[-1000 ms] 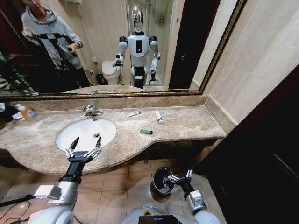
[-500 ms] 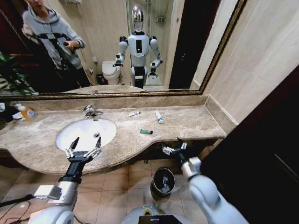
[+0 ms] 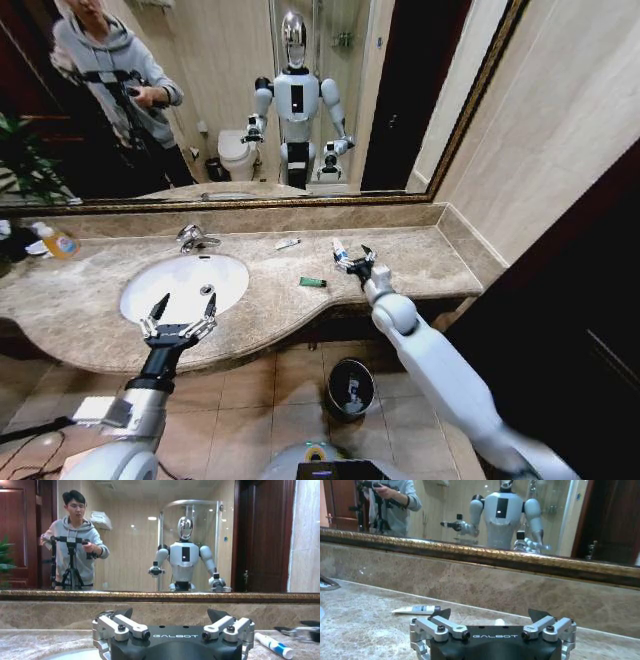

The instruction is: Pick up the trash from the sink and place it in the trash bin.

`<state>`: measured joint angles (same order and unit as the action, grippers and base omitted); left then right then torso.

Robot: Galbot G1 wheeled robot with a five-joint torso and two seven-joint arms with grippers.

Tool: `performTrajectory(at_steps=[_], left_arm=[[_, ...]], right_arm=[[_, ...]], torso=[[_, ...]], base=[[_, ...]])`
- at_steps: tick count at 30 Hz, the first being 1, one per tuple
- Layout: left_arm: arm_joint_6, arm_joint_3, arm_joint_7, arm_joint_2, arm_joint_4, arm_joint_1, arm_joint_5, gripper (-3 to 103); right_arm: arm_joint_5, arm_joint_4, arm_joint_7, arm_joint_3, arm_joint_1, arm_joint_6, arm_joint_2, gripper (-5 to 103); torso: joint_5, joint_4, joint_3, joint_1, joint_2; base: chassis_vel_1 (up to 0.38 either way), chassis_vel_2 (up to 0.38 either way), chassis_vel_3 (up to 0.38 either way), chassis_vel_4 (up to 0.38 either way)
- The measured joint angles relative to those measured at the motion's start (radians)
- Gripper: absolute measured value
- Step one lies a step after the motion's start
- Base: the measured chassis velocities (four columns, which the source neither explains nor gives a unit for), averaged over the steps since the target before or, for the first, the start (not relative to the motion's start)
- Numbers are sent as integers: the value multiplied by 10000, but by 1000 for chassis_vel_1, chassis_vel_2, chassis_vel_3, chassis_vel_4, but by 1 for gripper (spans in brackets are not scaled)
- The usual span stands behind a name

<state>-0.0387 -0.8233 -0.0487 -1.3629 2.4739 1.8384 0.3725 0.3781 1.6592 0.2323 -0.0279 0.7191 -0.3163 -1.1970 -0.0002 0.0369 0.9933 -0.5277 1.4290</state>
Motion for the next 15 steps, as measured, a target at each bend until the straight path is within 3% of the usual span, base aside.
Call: performTrajectory(at_steps=[13,15], left_arm=[[0,1,-1,0,0,0,0,100],[0,0,-1,0,0,0,-1,100]], right_arm=[[-823,-2856,-340,150,-1009,500,-1132,103],[-849,-2975,-377,130,-1025,526,-1165,100]], torso=[[1,-1,-1,1,1],[0,-1,-1,1,1]], base=[[0,0,0,0],[0,0,0,0]])
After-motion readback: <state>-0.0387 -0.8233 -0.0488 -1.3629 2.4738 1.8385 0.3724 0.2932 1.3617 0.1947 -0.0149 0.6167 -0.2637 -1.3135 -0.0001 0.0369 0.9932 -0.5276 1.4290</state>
